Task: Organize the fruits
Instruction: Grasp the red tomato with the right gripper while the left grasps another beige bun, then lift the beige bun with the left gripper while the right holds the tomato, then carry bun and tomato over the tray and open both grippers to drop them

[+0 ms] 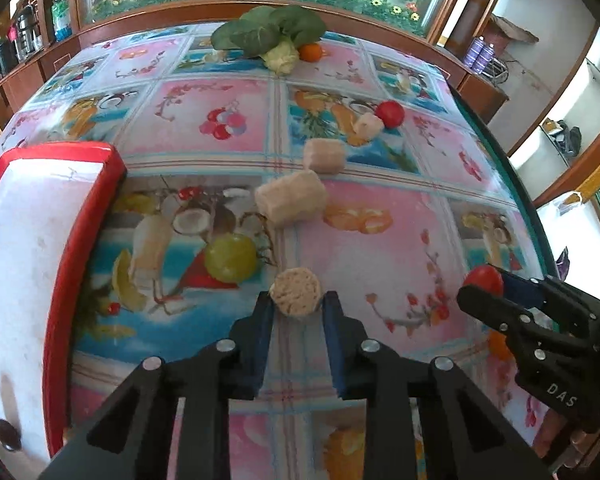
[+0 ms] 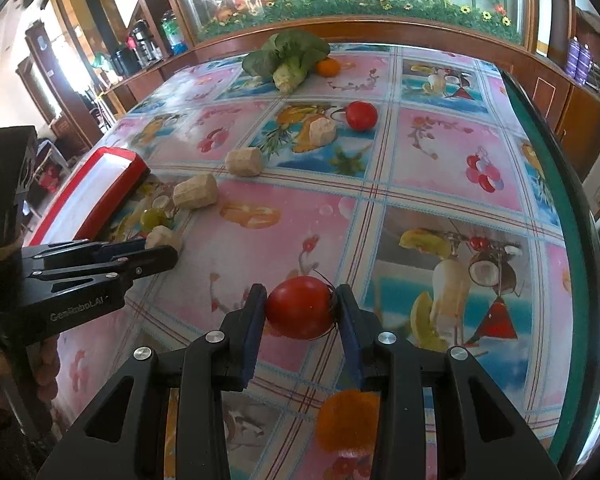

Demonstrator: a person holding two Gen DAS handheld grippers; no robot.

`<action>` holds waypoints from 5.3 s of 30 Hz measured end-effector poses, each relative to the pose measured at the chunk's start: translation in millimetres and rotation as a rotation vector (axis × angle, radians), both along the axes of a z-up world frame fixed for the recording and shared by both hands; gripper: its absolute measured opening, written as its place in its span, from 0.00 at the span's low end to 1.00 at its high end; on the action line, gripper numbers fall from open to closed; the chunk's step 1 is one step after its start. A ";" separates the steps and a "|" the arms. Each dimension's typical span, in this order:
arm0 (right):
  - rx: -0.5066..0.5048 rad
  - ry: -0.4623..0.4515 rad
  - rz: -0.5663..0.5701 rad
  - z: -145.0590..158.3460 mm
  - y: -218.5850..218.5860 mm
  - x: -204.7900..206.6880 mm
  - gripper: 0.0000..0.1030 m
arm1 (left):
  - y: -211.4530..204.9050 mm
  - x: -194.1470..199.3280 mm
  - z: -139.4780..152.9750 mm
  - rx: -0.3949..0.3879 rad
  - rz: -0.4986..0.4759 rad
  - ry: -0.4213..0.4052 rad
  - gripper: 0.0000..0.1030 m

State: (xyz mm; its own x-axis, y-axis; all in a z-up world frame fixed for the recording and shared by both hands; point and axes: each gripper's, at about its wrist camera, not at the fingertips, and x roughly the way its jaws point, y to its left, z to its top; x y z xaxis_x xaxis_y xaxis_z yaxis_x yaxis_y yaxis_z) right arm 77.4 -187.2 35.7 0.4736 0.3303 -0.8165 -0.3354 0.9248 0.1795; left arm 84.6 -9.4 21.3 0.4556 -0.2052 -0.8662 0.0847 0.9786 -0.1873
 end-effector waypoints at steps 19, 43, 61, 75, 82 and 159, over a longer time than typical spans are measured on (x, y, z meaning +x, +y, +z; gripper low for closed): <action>-0.016 -0.039 0.055 12.9 -2.0 -80.3 0.34 | -17.9 -91.0 2.9 -0.016 -0.051 0.012 0.27; -0.049 -0.009 -0.007 18.0 54.0 -103.9 0.34 | 25.8 -105.6 40.5 0.035 -0.040 -0.132 0.27; -0.099 0.028 -0.043 -1.9 49.3 -111.5 0.34 | 19.3 -98.2 13.9 -0.028 -0.173 -0.044 0.47; -0.089 0.037 -0.064 -6.6 28.3 -112.7 0.34 | 3.1 -56.8 -2.9 0.032 -0.114 -0.035 0.27; -0.066 0.024 -0.059 -5.0 27.4 -112.6 0.34 | 13.9 -65.9 1.6 -0.039 -0.109 -0.008 0.27; -0.081 0.023 0.429 -12.8 330.8 -51.4 0.34 | 271.9 -73.0 -5.0 0.061 0.377 -0.010 0.28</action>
State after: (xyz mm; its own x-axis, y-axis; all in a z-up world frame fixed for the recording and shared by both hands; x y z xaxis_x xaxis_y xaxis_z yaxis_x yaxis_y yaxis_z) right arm 26.0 143.6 22.9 0.2891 0.4276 -0.8565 -0.6890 0.7141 0.1239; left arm 11.7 262.5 16.3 0.4980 0.0303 -0.8666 -0.2816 0.9509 -0.1285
